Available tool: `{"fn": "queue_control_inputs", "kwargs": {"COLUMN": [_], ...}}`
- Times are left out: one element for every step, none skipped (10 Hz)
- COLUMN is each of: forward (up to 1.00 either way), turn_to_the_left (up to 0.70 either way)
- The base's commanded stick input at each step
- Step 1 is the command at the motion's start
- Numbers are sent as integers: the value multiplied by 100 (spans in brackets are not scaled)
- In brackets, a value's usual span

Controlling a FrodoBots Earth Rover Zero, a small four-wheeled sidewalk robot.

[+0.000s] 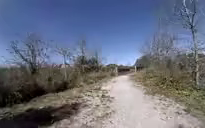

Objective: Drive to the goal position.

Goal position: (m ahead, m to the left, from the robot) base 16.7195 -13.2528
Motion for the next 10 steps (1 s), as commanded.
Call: {"fn": "queue_control_inputs", "kwargs": {"forward": [70,70,70,70,70,70,70,70,70,70], "turn_to_the_left": [-2,-3,-4,-4,-5,-6,-7,-6,-5,-4]}}
